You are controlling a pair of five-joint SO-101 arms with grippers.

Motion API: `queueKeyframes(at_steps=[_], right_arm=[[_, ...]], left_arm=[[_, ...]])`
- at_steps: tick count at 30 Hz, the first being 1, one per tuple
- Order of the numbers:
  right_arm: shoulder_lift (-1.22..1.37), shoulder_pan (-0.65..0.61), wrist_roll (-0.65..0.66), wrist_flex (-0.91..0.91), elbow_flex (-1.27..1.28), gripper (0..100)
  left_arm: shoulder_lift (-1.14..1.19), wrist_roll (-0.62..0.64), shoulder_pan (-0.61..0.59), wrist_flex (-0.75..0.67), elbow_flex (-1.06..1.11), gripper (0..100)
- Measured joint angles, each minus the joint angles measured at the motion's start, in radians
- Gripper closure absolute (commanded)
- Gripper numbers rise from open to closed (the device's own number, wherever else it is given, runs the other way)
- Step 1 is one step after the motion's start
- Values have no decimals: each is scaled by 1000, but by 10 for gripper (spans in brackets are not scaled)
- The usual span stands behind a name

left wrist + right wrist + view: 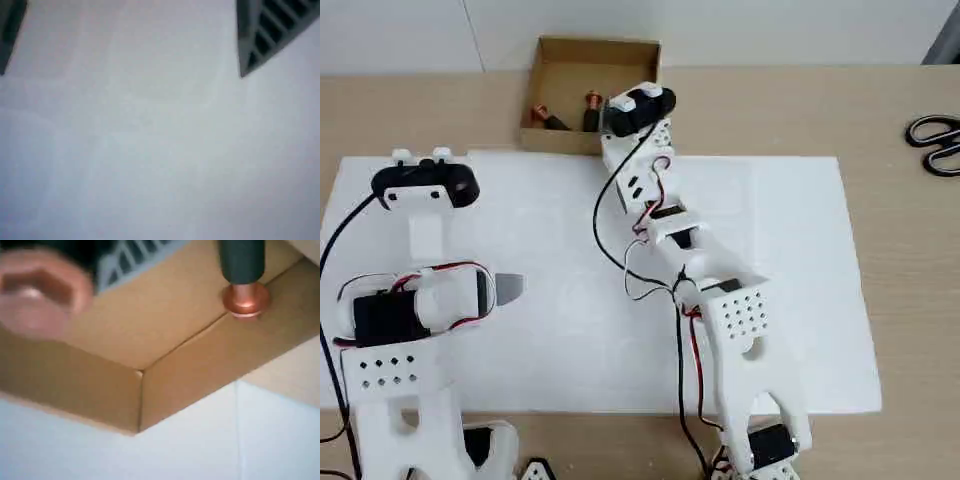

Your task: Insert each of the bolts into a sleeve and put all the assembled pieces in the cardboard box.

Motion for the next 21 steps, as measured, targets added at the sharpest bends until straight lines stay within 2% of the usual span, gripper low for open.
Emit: queueKeyframes(at_steps=[12, 21], right_arm=[[-58, 40, 0, 34, -20, 797], [-359, 129, 0, 391, -20, 797]], left_arm=[[0, 0, 0, 0, 0, 720], [-3, 0, 0, 0, 0, 720]])
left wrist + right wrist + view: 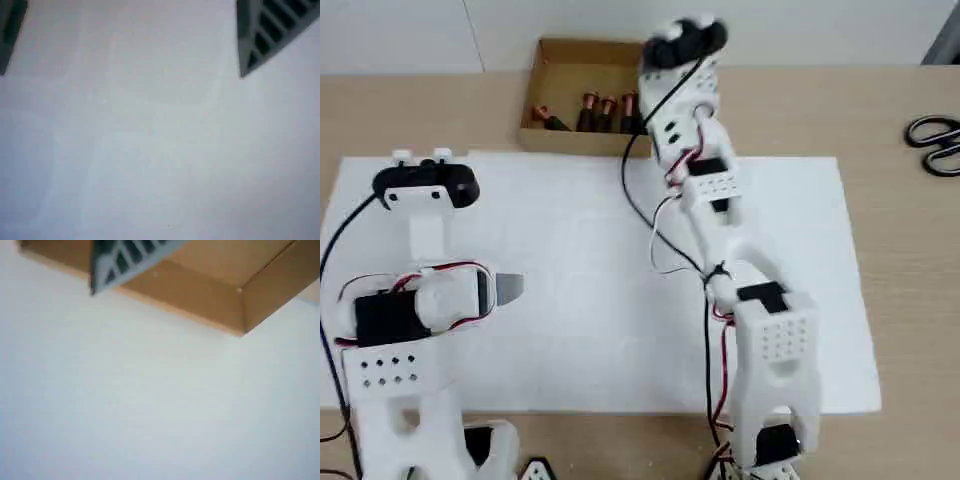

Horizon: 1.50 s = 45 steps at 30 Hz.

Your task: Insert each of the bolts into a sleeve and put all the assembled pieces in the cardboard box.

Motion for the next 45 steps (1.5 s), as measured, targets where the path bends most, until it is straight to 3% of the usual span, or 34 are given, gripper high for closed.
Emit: queueKeyframes(at_steps=[9, 18, 23, 30, 45], right_arm=[[-410, 17, 0, 336, 204, 797], [-1076, 17, 0, 473, 710, 797], [-1481, 17, 0, 473, 1020, 797], [-1932, 44, 0, 529, 1393, 797], [-2344, 166, 0, 647, 1944, 797]], left_arm=[[-253, 0, 0, 0, 0, 720], [-535, 0, 0, -32, 41, 720], [-618, 0, 0, -150, 193, 720], [-710, 0, 0, -436, 453, 720], [-815, 0, 0, -663, 921, 720]])
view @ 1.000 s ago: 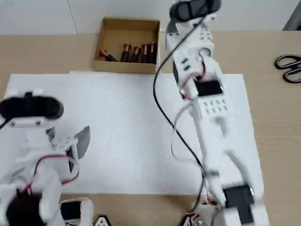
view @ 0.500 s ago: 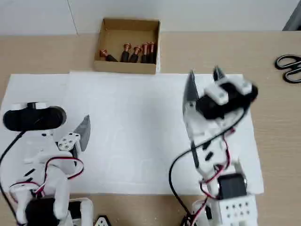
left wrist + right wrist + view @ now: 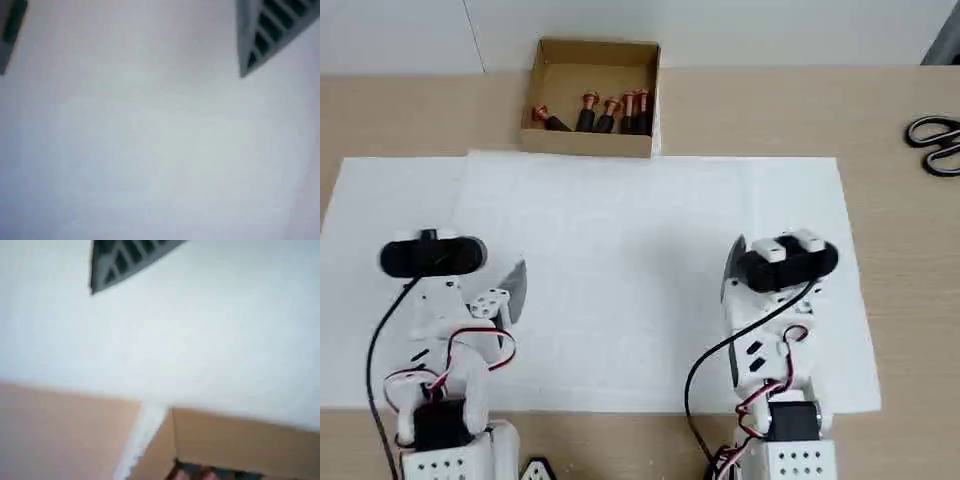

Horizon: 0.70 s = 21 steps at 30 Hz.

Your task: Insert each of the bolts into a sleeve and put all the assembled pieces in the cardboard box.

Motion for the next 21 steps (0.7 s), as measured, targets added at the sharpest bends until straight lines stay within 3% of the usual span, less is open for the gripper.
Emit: queueKeyframes(at_steps=[5, 14, 21], right_arm=[[-8, -3, 0, 120, 2, 797], [-11, -5, 0, 371, 2, 797], [-11, -5, 0, 396, 2, 797]], left_arm=[[0, 0, 0, -54, 133, 720], [-60, 0, 0, -66, 178, 720], [-180, 0, 0, -66, 213, 720]])
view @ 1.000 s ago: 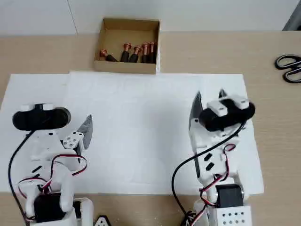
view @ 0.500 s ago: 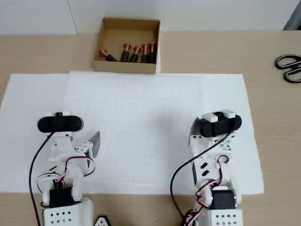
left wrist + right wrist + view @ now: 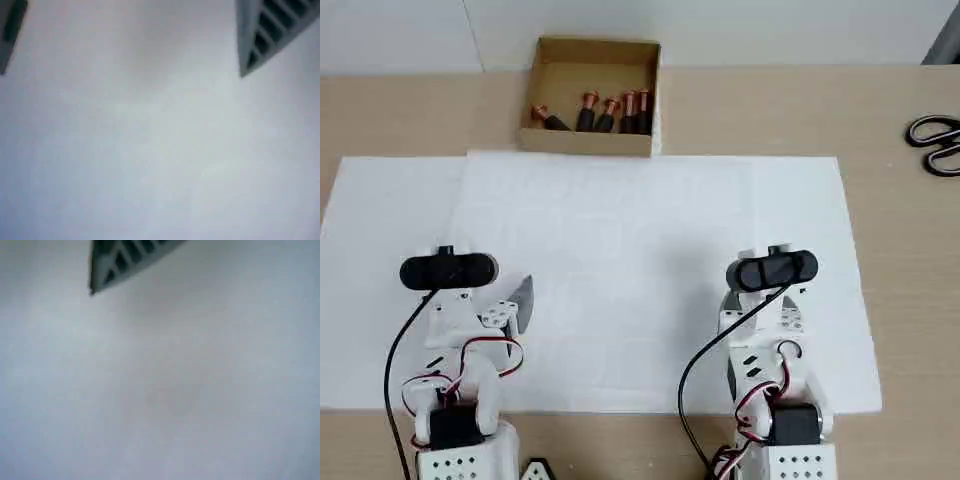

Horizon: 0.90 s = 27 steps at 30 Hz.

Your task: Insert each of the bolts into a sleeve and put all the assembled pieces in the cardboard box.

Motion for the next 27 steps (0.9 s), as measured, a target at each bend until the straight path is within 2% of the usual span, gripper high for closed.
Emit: queueKeyframes(at_steps=[27], right_arm=[[0, 0, 0, 0, 0, 797]], left_arm=[[-20, 0, 0, 21, 2, 720]])
